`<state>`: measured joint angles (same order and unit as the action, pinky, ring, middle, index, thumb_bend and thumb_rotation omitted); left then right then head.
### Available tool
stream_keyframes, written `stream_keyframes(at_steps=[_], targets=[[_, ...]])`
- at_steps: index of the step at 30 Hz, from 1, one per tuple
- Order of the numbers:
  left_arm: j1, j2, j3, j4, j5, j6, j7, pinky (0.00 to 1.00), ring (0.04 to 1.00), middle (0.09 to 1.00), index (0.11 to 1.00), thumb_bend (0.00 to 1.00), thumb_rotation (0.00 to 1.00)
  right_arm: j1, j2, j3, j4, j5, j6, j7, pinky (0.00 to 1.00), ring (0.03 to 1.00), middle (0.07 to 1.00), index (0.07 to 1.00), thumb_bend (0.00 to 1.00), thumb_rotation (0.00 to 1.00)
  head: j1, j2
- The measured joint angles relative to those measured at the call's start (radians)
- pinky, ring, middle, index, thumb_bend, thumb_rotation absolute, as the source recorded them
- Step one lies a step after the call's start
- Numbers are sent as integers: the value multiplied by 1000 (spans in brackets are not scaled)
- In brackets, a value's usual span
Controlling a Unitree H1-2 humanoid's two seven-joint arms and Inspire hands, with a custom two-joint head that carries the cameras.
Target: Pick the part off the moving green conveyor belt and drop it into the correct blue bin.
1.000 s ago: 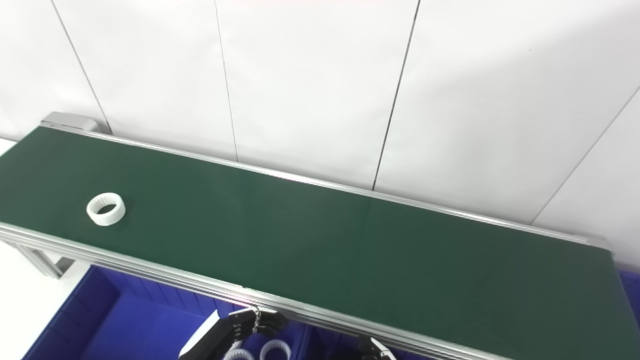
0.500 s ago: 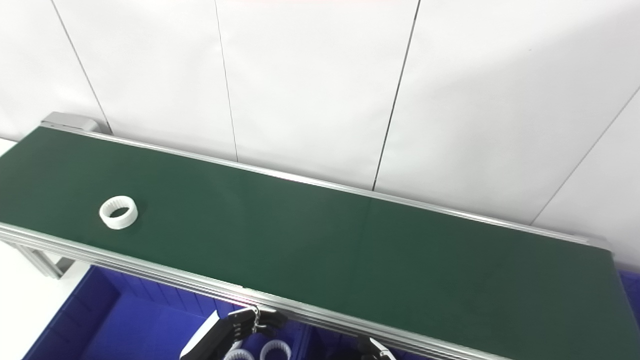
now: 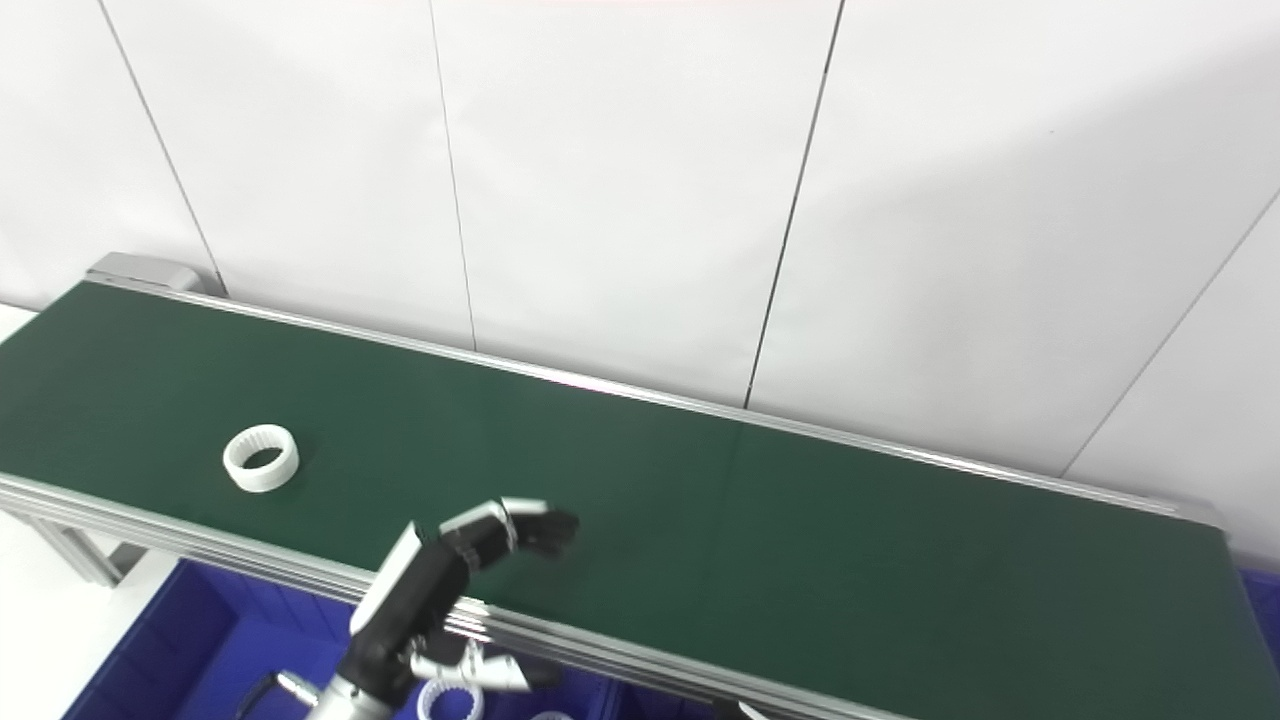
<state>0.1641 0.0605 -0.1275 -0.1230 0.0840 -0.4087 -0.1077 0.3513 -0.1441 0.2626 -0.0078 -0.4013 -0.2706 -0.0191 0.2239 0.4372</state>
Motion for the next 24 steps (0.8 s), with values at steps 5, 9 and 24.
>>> stream_keyframes(at_steps=[5, 9, 24], targets=[[-49, -22, 50, -4, 102, 32, 58, 675, 724, 742, 738, 837, 293, -6, 2, -1, 1, 7, 0, 0, 667, 767, 809, 832, 978, 148, -3, -8], [-90, -47, 81, 6, 151, 42, 106, 693, 748, 765, 758, 799, 288, -16, 7, 0, 17, 8, -6, -1, 658, 761, 805, 825, 986, 155, -9, -14], [-160, 1, 188, 152, 428, 117, 299, 860, 889, 898, 864, 767, 207, -27, 22, 1, 38, 13, -11, -4, 657, 767, 809, 832, 975, 117, -12, -22]])
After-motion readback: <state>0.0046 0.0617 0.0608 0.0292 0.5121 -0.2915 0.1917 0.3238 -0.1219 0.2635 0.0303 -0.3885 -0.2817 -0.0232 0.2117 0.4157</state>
